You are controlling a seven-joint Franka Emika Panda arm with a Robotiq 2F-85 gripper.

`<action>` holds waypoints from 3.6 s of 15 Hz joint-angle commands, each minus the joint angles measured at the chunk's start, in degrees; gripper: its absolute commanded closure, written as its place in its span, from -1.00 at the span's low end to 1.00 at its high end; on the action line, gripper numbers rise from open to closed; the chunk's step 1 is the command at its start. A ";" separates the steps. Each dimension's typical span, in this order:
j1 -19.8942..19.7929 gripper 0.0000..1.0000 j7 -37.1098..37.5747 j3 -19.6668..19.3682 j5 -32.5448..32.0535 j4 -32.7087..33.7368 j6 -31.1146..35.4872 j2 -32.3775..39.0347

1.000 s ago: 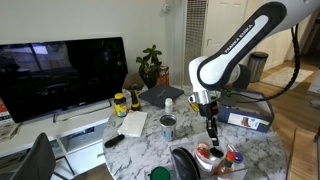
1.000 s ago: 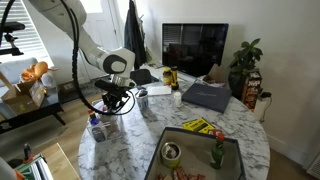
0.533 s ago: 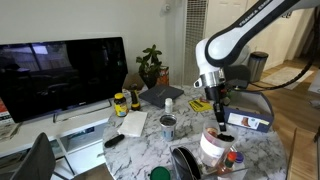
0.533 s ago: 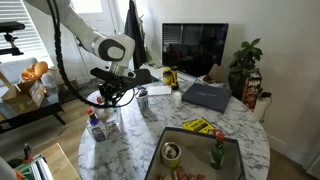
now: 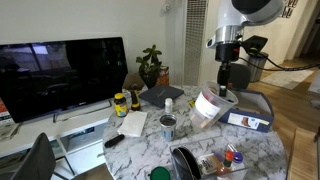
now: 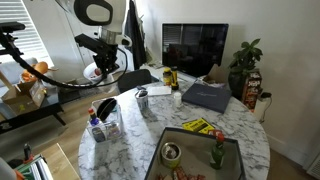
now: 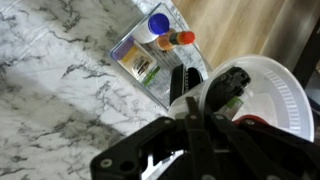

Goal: Move the container forward

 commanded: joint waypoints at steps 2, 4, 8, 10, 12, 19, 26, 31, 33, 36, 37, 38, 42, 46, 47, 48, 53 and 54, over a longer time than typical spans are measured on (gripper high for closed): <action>1.07 0.89 0.34 -1.47 -0.37 0.18 0.50 -0.08; 1.28 0.97 0.32 -1.38 -0.35 0.17 0.49 0.40; -2.16 0.97 8.71 -5.33 2.08 13.69 -6.19 11.84; -4.32 0.97 10.85 -7.54 2.42 19.48 -10.47 16.17; -6.72 0.97 13.22 -9.31 2.44 23.36 -12.30 20.28; -10.18 0.89 17.85 -9.98 3.15 27.69 -10.10 28.27; -10.75 0.97 29.68 -9.92 7.33 37.42 -12.70 36.25; -10.15 0.97 39.39 -9.17 8.82 46.16 -12.58 43.39; -9.56 0.97 42.78 -8.47 8.74 49.37 -12.36 46.15; -8.58 0.97 47.78 -7.40 8.67 54.66 -11.17 50.54; -7.98 0.97 49.10 -7.30 8.50 56.16 -9.06 51.86; -7.72 0.97 50.03 -7.10 8.35 57.87 -8.15 53.30; -7.01 0.97 52.28 -6.30 6.98 63.44 -7.13 58.28; -5.78 0.97 53.52 -5.84 5.02 67.87 -6.80 62.98; -5.34 0.97 53.76 -5.92 4.17 69.44 -6.41 64.52; -5.04 0.97 54.04 -6.10 3.23 71.04 -6.23 66.20; -6.16 0.97 51.78 -4.25 2.95 76.80 -6.00 72.04; -6.32 0.97 51.57 -3.96 2.97 77.99 -5.99 73.07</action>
